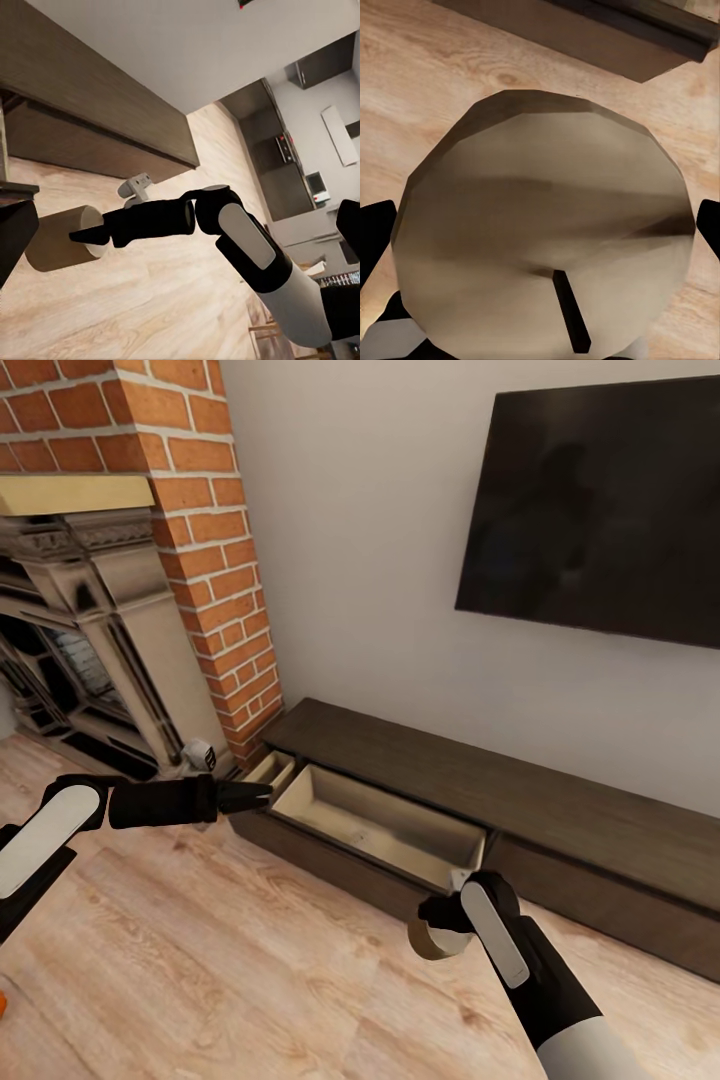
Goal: Place each of the two pumpkins and all three candles from the living room inside a cabinet in the living room (use any cabinet), then make sure every cabinet is closed, and position the cauldron so it is next to a table in the living room.
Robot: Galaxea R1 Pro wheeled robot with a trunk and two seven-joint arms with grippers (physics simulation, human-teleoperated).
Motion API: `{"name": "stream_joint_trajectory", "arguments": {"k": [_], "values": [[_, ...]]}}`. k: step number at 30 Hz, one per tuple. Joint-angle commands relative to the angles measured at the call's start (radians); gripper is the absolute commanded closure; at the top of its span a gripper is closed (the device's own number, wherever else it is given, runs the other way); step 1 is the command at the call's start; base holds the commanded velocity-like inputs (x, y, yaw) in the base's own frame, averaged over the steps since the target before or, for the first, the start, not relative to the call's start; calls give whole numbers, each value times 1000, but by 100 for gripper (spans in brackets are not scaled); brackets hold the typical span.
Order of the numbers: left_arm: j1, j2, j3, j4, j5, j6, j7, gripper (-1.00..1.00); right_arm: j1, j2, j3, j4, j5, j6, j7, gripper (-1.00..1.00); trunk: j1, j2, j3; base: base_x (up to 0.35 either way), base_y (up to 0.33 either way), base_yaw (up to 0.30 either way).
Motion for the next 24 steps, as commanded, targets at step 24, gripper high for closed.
{"name": "stream_joint_trajectory", "arguments": {"k": [24], "values": [[-1, 1, -2, 0, -6, 0, -9, -100, -1, 0, 5, -1, -13, 0, -12, 100, 0, -1, -1, 262, 0, 0]]}}
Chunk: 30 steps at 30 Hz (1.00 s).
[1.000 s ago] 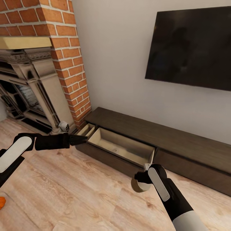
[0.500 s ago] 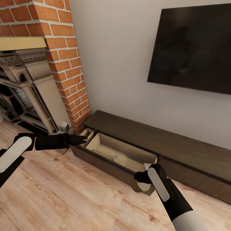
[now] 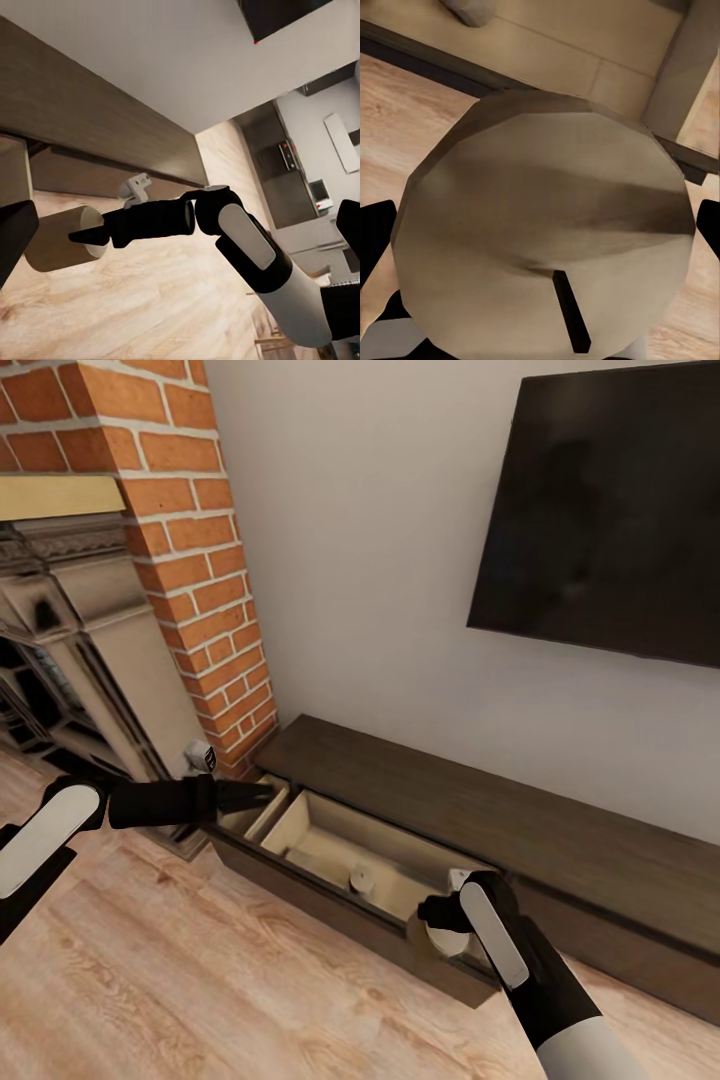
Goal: Place each of the two pumpkins and all three candles from the living room inside a cabinet in the living room (use any cabinet), then make sure every cabinet is closed, and position the cauldron so it is next to a table in the living room.
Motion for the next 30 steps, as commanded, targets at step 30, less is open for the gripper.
{"name": "stream_joint_trajectory", "arguments": {"k": [30], "values": [[-1, 1, -2, 0, -6, 0, -10, -100, -1, 1, 2, -1, -12, 0, -12, 100, 0, -1, -1, 170, -60, 0]]}}
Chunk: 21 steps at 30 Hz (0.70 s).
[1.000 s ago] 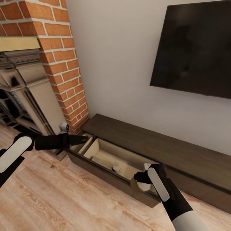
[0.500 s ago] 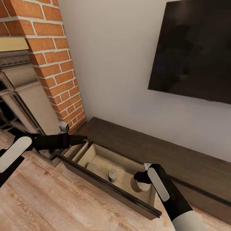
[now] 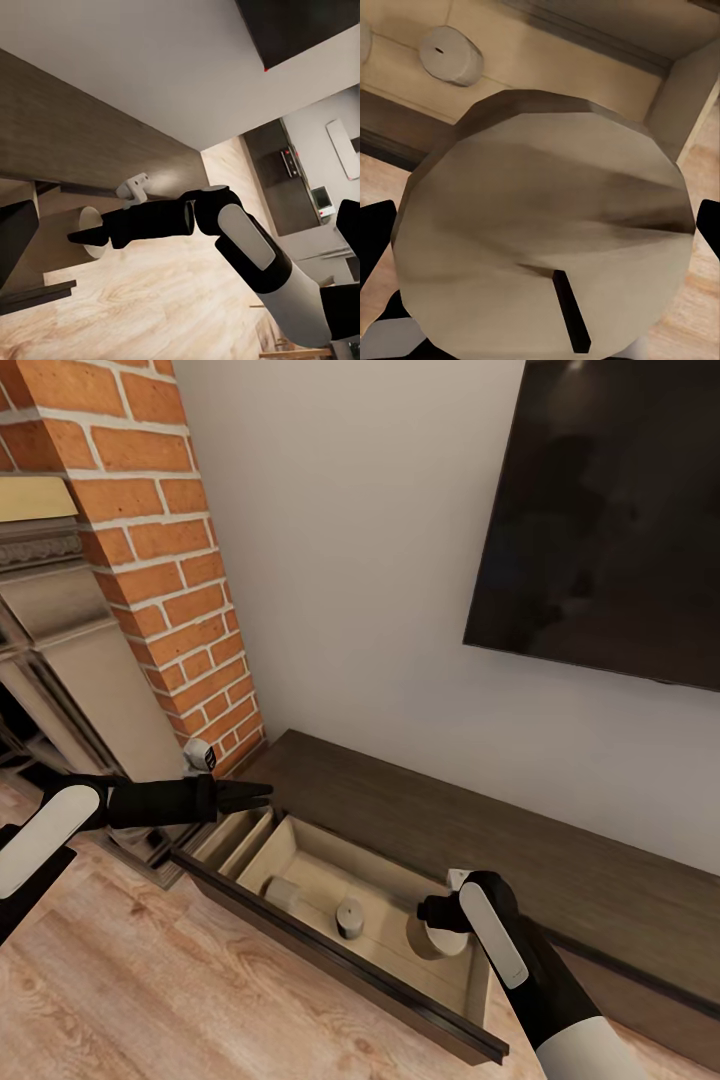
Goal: Place each of the two pumpkins and all three candles from the living room inside a cabinet in the living room (use any cabinet), then make sure every cabinet is closed, and position the cauldron so it is next to a table in the living room.
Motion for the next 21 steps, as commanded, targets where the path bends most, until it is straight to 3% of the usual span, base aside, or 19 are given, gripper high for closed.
{"name": "stream_joint_trajectory", "arguments": {"k": [1, 5, 21], "values": [[-1, 1, -2, 1, -6, 0, -9, -100, -1, 0, 1, -1, -12, 1, -12, 100, 0, -1, -1, 9, 4, 0], [-1, 1, -2, 0, -6, 0, -9, -100, 0, 0, 1, -1, -12, 1, -12, 100, 0, -1, -1, 4, 2, 0], [-1, 1, -2, -9, -6, 0, -9, -100, 0, 0, 1, 0, -11, 0, -10, 100, 61, -113, -51, 0, 0, 0]]}}
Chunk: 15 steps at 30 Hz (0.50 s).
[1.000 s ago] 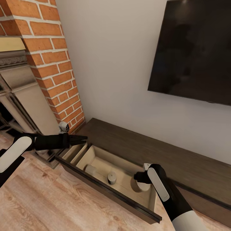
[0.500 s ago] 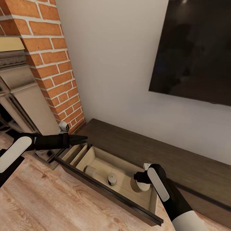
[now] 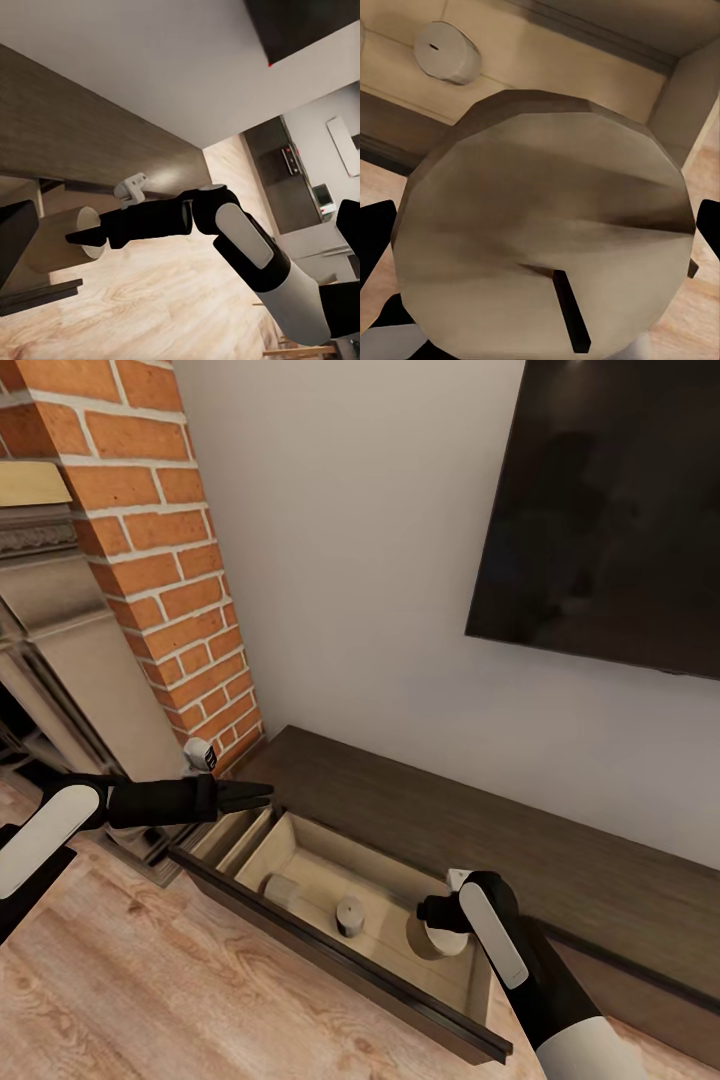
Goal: Place each of the two pumpkins and all three candles from the living room inside a cabinet in the living room (use any cabinet), then make sure every cabinet is closed, and position the cauldron so it is next to a table in the living room.
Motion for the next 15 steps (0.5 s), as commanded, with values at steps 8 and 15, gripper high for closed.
{"name": "stream_joint_trajectory", "arguments": {"k": [8, 15], "values": [[-1, 1, -2, 0, -6, 0, -9, -100, -1, 0, 1, -1, -11, -2, -13, 100, 31, -57, -26, 0, 0, 0], [-1, 1, -2, -5, -6, 0, -9, -100, -1, 0, 1, 1, -10, -6, -14, 100, 58, -106, -48, 0, 0, 0]]}}
